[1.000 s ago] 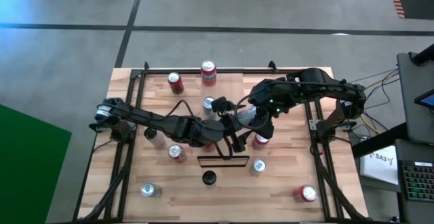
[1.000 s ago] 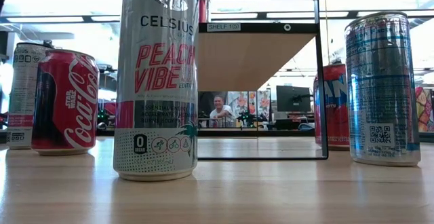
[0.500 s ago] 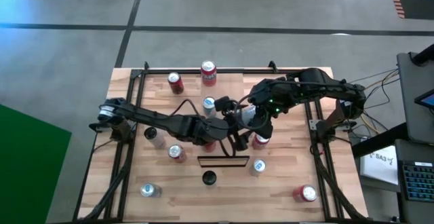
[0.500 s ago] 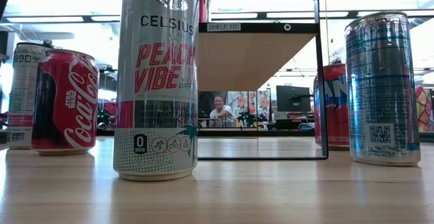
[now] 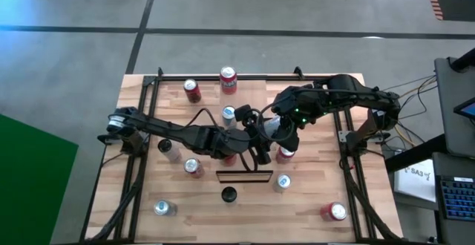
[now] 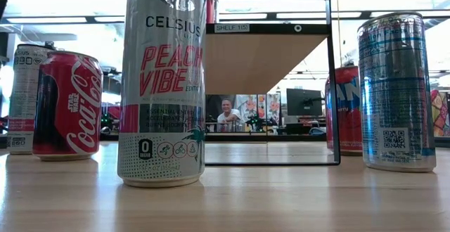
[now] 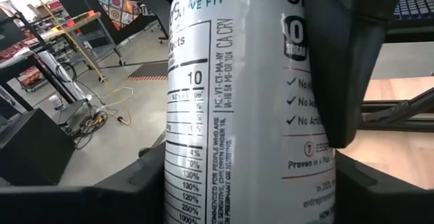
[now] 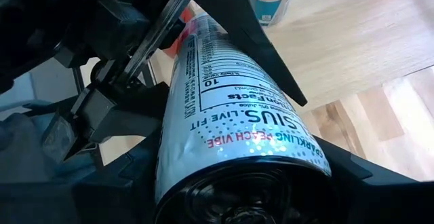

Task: Place canned beverage on shelf
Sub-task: Put the white and pink soda can on the top right shelf

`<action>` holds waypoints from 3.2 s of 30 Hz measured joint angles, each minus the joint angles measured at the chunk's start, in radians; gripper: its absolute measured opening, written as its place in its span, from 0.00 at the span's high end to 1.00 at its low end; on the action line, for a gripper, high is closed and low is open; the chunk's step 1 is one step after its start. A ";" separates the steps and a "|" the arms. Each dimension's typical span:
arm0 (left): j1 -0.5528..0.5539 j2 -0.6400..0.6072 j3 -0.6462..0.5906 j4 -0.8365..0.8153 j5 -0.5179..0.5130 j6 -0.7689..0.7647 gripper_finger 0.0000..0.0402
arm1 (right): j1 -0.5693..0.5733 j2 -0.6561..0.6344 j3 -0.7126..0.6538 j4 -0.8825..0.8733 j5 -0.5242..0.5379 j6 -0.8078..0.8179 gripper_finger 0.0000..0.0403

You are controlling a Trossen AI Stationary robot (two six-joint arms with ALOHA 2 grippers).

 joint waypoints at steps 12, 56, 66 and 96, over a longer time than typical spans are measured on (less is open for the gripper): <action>0.000 0.000 0.000 0.001 0.000 0.007 0.40 | 0.000 0.000 0.000 0.000 0.003 -0.008 0.36; 0.000 0.002 -0.001 0.018 0.090 0.063 0.42 | -0.035 -0.054 0.128 -0.016 0.042 -0.138 0.13; 0.000 -0.016 -0.007 0.072 0.245 0.108 0.42 | -0.032 -0.175 0.079 0.035 0.113 -0.269 0.15; 0.052 -0.427 -0.575 0.689 0.777 0.063 0.42 | 0.014 -0.587 -0.843 1.036 -0.116 -0.668 0.15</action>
